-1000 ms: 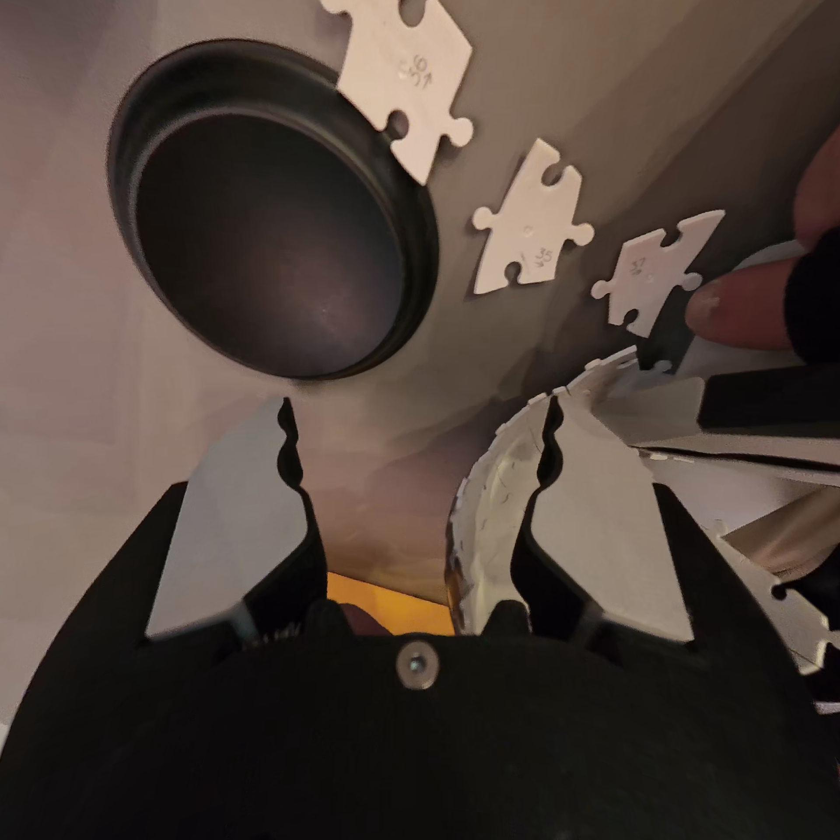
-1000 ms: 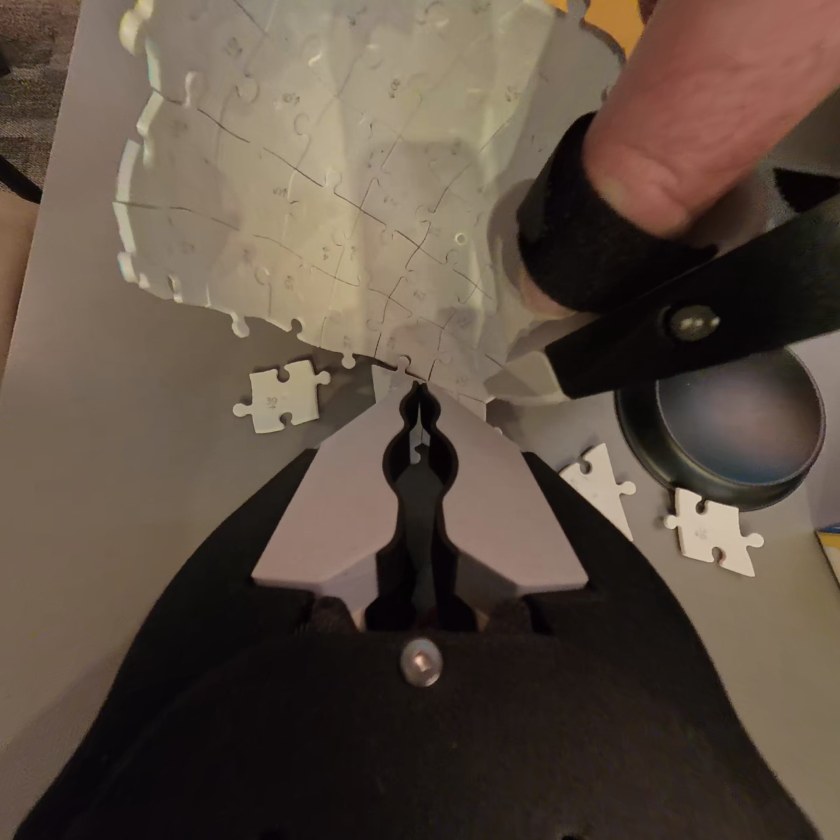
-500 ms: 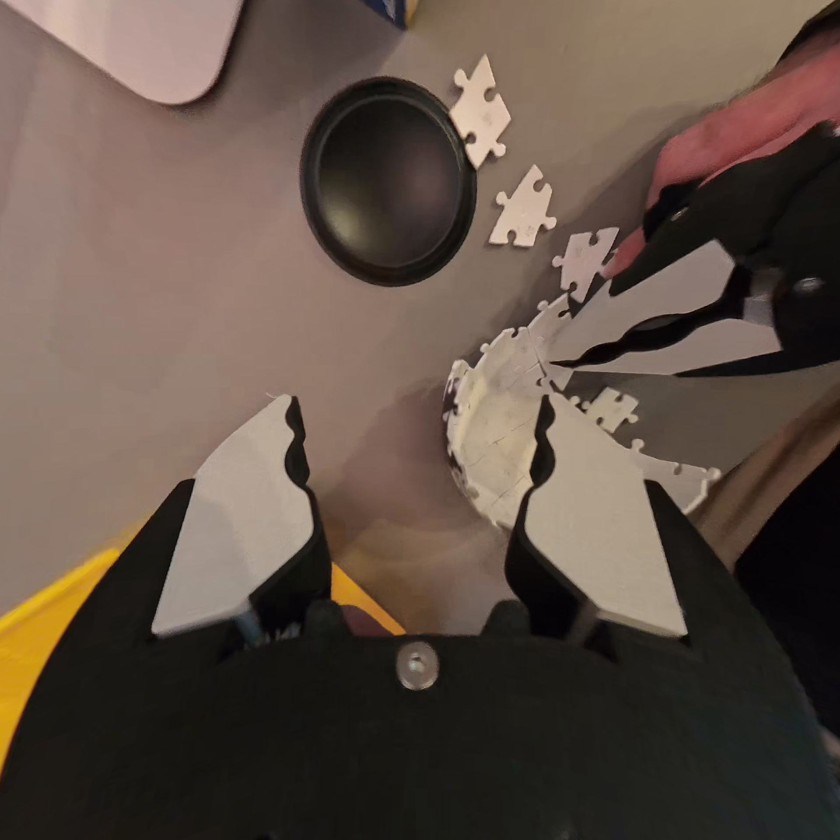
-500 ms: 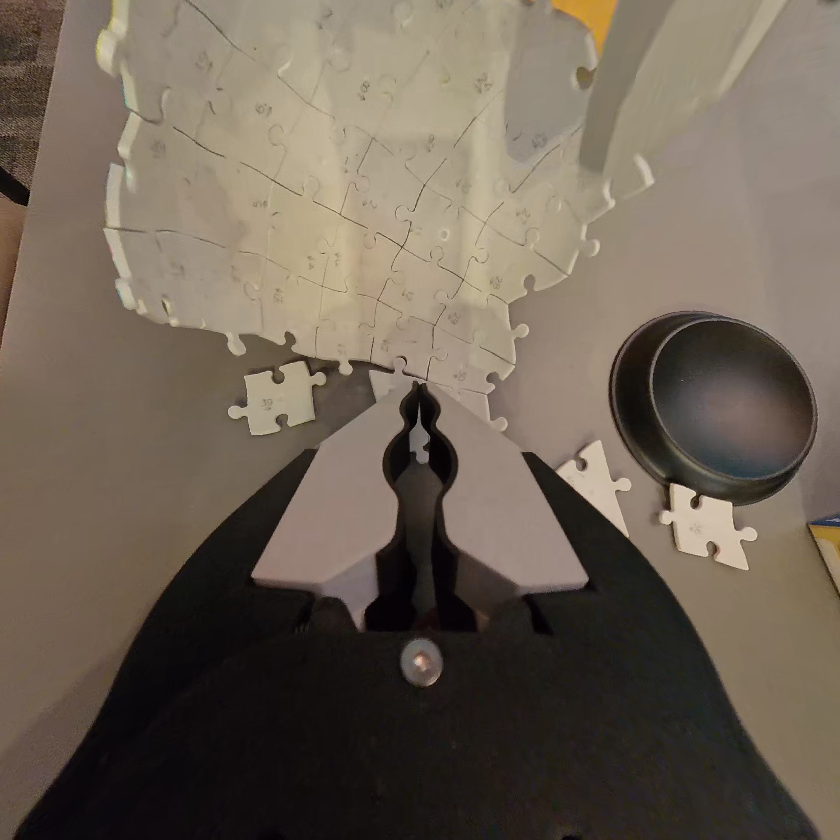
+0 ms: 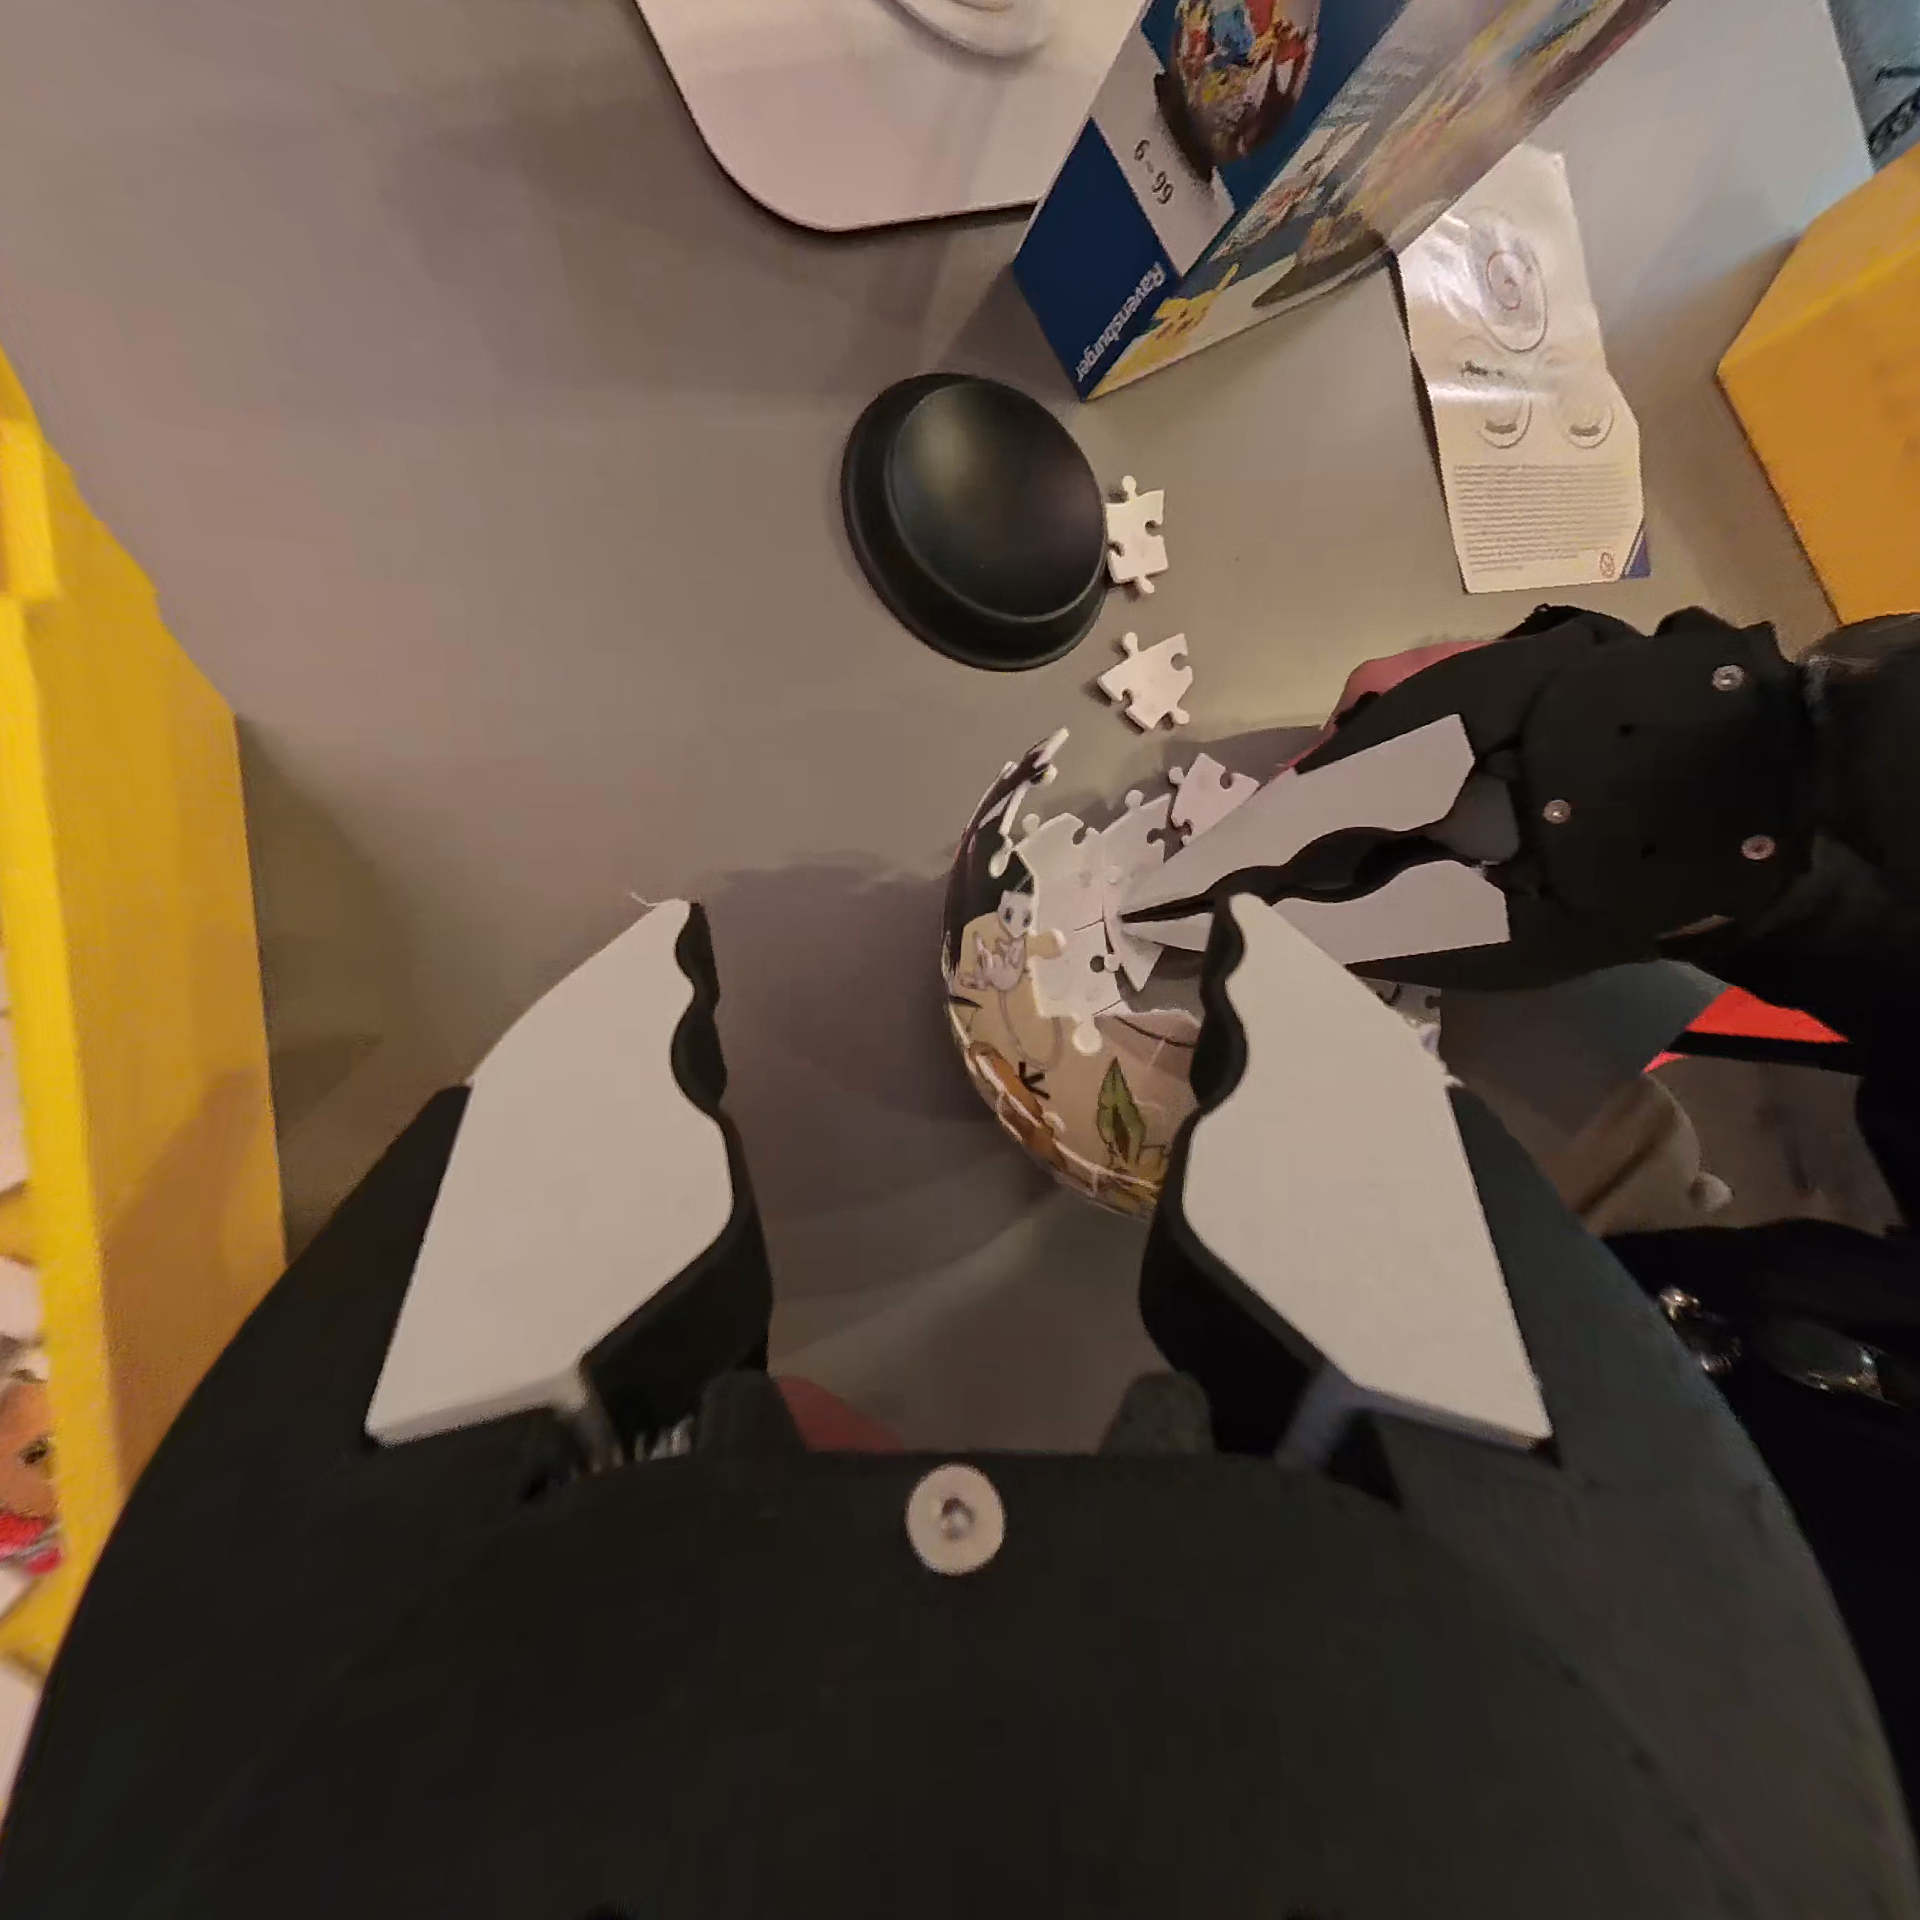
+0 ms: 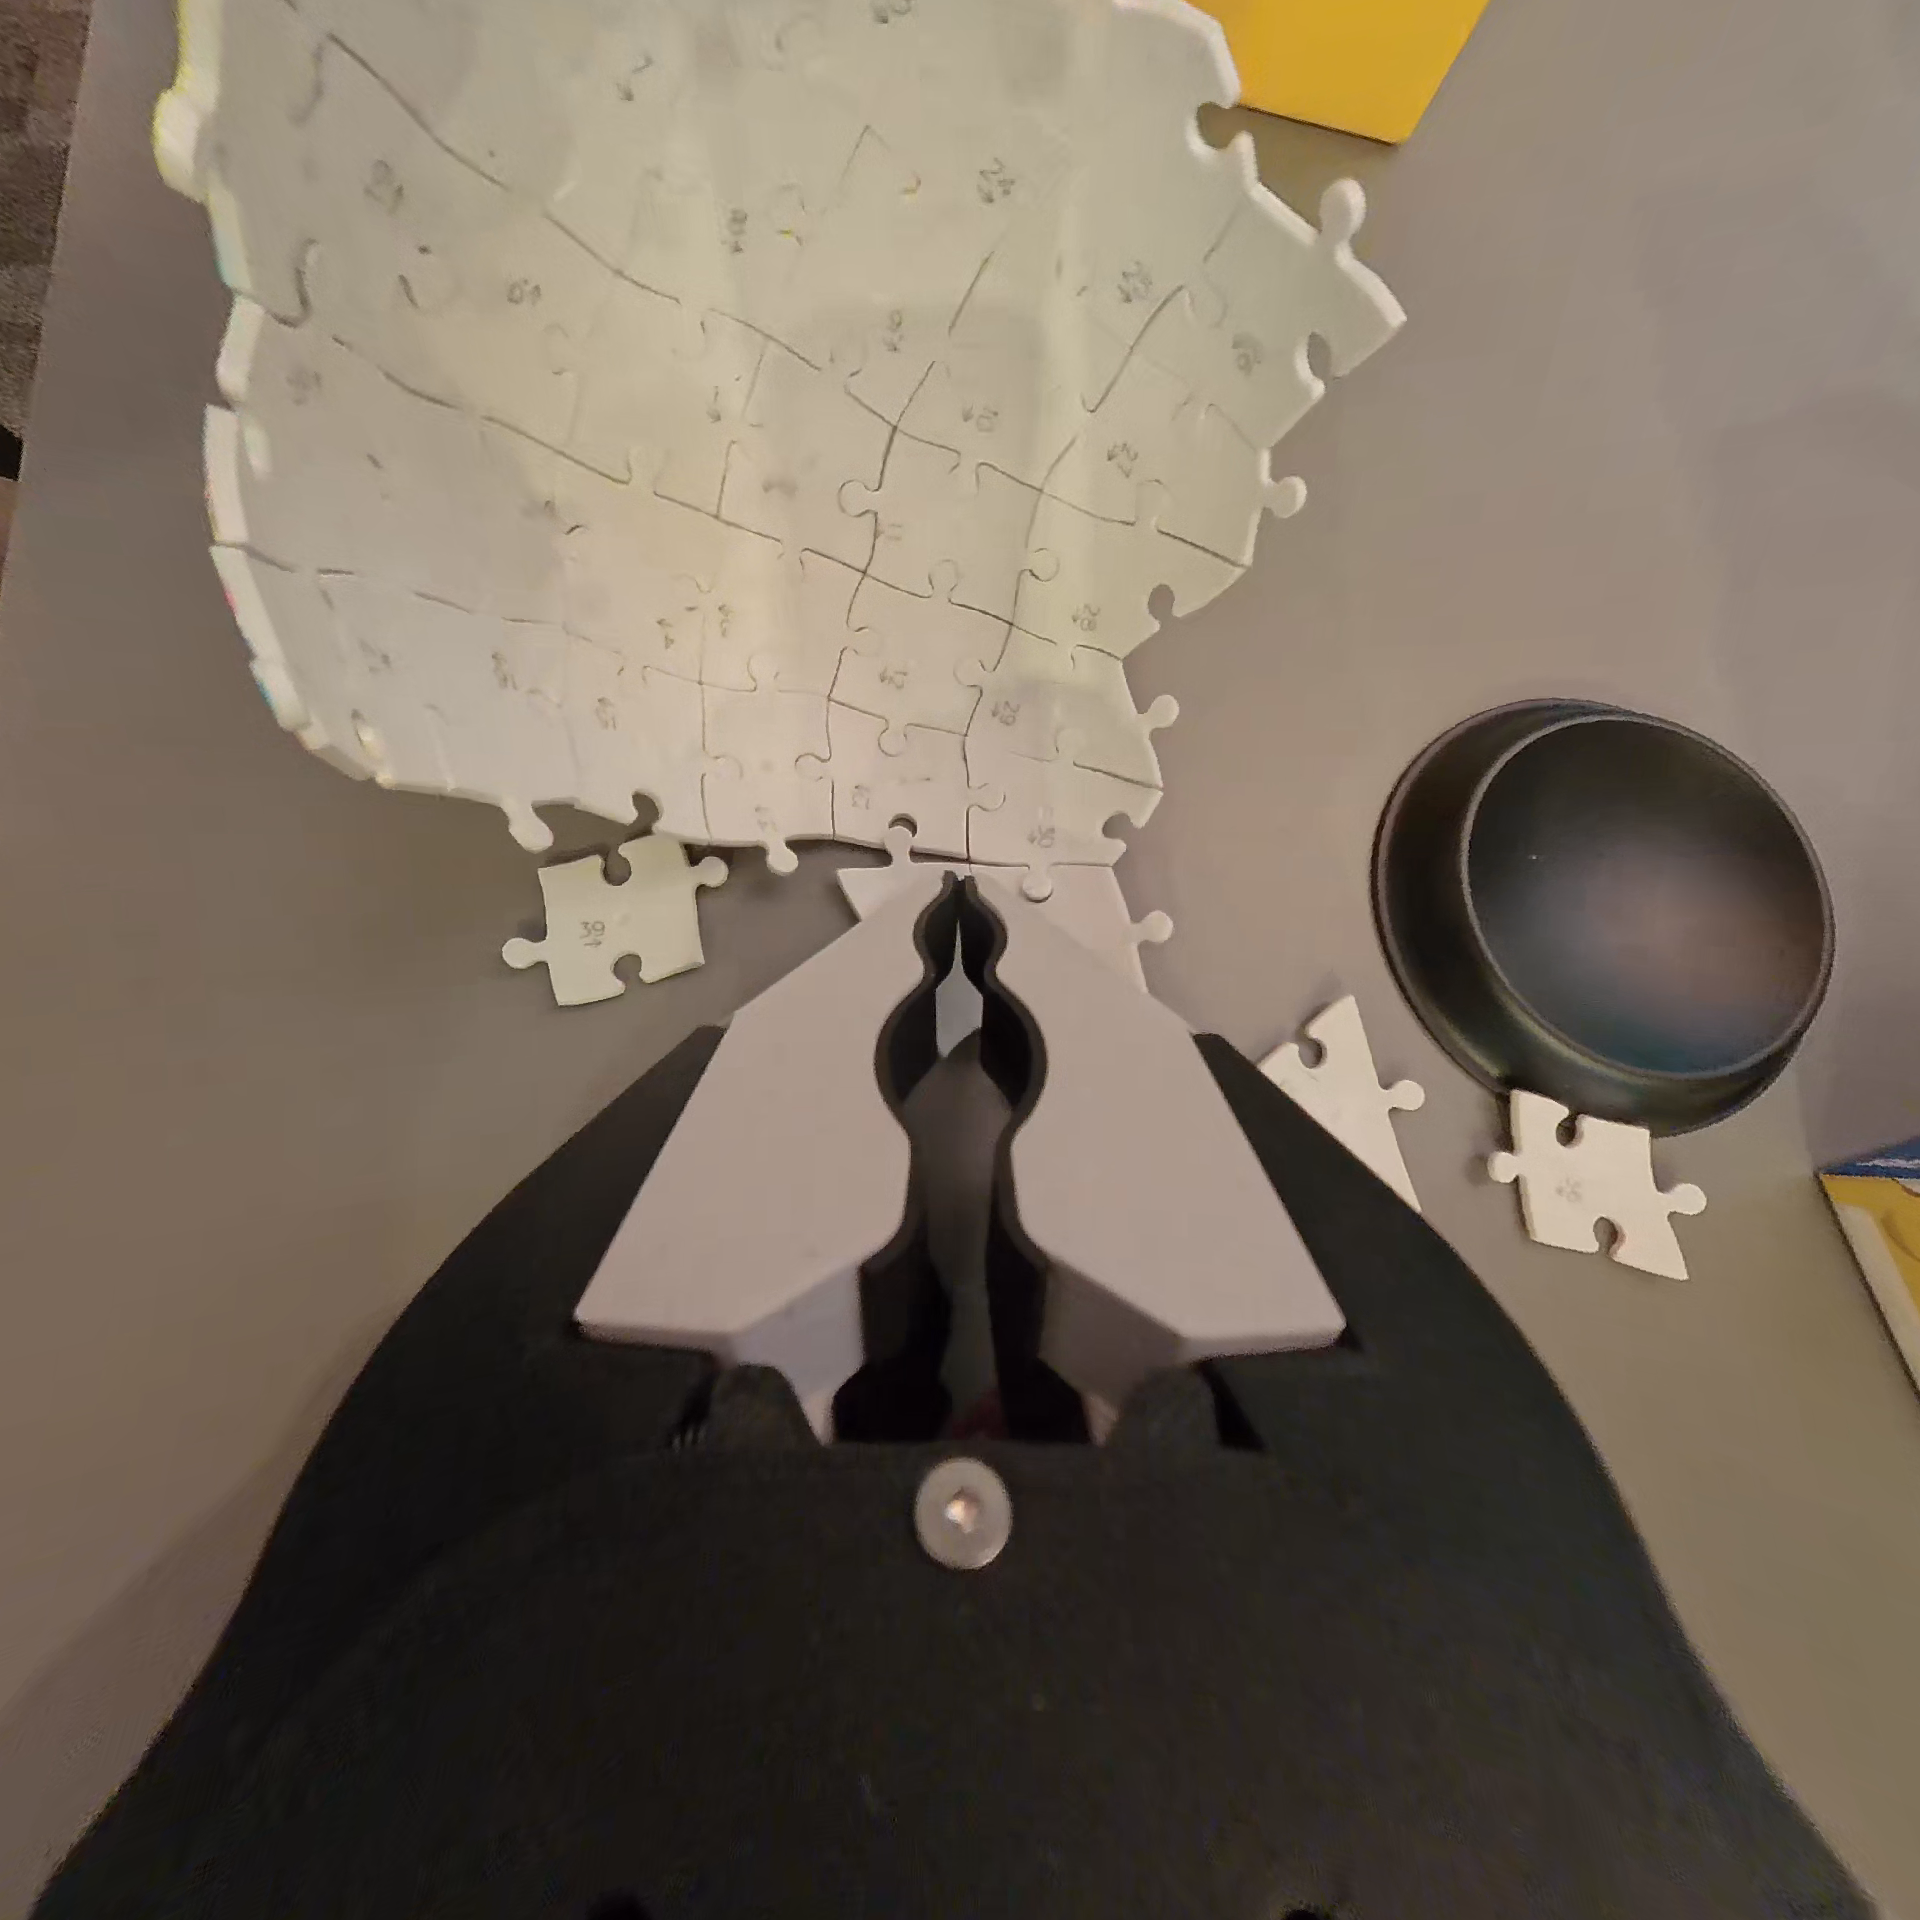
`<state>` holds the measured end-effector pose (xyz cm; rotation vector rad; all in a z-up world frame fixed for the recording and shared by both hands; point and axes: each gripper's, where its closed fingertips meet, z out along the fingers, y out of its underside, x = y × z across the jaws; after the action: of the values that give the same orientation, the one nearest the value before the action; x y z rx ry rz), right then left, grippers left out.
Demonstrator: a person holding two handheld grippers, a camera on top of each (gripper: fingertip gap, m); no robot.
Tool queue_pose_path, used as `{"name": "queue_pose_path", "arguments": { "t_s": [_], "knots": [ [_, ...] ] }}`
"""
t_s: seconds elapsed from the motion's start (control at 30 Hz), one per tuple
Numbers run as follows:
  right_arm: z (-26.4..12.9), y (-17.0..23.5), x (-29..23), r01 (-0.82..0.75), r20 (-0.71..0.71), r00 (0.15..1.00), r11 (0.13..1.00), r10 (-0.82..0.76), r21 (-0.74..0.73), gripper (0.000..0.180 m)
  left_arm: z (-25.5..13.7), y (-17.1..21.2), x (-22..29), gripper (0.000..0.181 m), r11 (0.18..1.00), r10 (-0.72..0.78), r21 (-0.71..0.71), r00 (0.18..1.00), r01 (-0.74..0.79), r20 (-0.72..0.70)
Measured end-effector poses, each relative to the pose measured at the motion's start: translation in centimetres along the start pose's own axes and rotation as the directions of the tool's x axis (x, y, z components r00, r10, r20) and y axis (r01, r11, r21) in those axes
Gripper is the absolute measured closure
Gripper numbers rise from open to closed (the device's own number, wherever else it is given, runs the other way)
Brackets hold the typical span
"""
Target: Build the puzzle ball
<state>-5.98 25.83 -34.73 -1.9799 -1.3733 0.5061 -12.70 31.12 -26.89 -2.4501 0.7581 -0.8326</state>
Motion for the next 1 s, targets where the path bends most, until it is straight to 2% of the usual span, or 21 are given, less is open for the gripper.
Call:
{"name": "queue_pose_path", "arguments": {
  "t_s": [0.03, 0.1, 0.37, 1.0],
  "knots": [
    [0.0, 0.0, 0.0, -0.002, -0.003, 1.000, 1.000, 0.002, -0.001, 0.180, 0.3, 0.4, 0.2, 0.092, 1.000, -0.013, 0.004, 1.000, 0.013, -0.020],
    [0.0, 0.0, 0.1, -0.005, -0.011, 1.000, 1.000, 0.005, -0.002, 0.180, 0.7, 0.7, 0.8, 0.093, 0.998, -0.058, 0.026, 0.995, 0.060, -0.083],
    [0.1, -0.1, 0.2, -0.023, -0.035, 0.999, 1.000, 0.023, -0.005, 0.180, 1.4, 1.1, 1.8, 0.095, 0.987, -0.129, 0.075, 0.977, 0.143, -0.167],
    [0.4, -0.4, 0.2, -0.022, -0.046, 0.999, 1.000, 0.023, 0.023, 0.180, 2.6, 0.7, 5.1, 0.095, 0.981, -0.140, 0.098, 0.964, 0.166, -0.227]
  ]
}}
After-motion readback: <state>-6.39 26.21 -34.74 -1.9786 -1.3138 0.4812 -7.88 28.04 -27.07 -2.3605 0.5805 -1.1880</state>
